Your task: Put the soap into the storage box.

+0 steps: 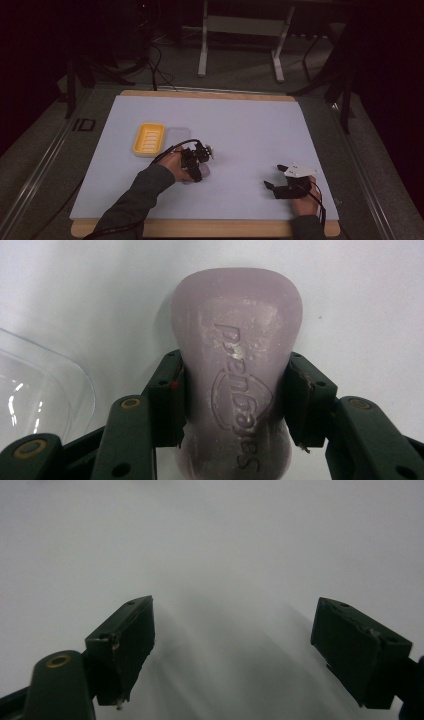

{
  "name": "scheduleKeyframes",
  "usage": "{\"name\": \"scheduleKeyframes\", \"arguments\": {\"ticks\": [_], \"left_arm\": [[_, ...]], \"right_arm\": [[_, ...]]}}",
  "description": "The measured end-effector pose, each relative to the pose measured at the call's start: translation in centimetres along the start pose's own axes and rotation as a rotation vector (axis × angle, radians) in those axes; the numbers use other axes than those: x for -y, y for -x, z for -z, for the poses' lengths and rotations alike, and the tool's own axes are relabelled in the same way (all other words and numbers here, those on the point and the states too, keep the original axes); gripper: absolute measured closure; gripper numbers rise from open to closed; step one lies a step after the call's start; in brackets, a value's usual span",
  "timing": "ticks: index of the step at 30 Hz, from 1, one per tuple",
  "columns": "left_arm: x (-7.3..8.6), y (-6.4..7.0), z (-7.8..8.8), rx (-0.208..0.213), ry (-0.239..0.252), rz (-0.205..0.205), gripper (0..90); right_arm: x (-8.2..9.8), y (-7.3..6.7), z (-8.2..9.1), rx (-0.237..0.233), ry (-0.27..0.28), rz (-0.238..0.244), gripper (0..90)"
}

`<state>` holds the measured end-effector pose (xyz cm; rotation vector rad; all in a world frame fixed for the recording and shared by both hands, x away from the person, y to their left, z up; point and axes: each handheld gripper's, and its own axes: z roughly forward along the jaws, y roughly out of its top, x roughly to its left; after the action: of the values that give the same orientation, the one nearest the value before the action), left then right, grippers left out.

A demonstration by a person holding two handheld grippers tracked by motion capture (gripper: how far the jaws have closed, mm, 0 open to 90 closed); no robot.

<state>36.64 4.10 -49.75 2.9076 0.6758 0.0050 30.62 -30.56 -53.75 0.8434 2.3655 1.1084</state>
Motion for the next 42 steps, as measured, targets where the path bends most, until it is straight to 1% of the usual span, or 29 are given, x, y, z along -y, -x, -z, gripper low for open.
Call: {"name": "scheduleKeyframes", "arguments": {"ticks": [4,5,9,11,20,32,42], "left_arm": [[0.3,-0.2,0.1,-0.004,0.002,0.010,49.8],[0.4,-0.3,0.1,-0.001,0.004,0.019,49.8],[0.7,-0.4,0.3,-0.002,0.004,0.022,49.8],[0.8,-0.5,0.4,0.002,0.015,0.032,49.8],[1.2,-0.7,0.9,0.000,0.022,0.042,49.8],[2.1,-1.0,2.1,-0.014,0.042,0.060,49.8],[3.0,-1.6,3.5,-0.025,0.068,0.082,49.8]], "right_arm": [[0.0,0.0,0.0,0.000,0.000,-0.001,17.4],[0.0,0.0,0.0,0.000,0.000,0.001,17.4],[0.0,0.0,0.0,0.000,0.000,0.000,17.4],[0.0,0.0,0.0,0.000,0.000,0.001,17.4],[0.0,0.0,0.0,0.000,0.000,0.001,17.4],[0.0,0.0,0.0,0.000,0.000,0.001,17.4],[0.0,0.0,0.0,0.001,0.000,0.002,17.4]]}}
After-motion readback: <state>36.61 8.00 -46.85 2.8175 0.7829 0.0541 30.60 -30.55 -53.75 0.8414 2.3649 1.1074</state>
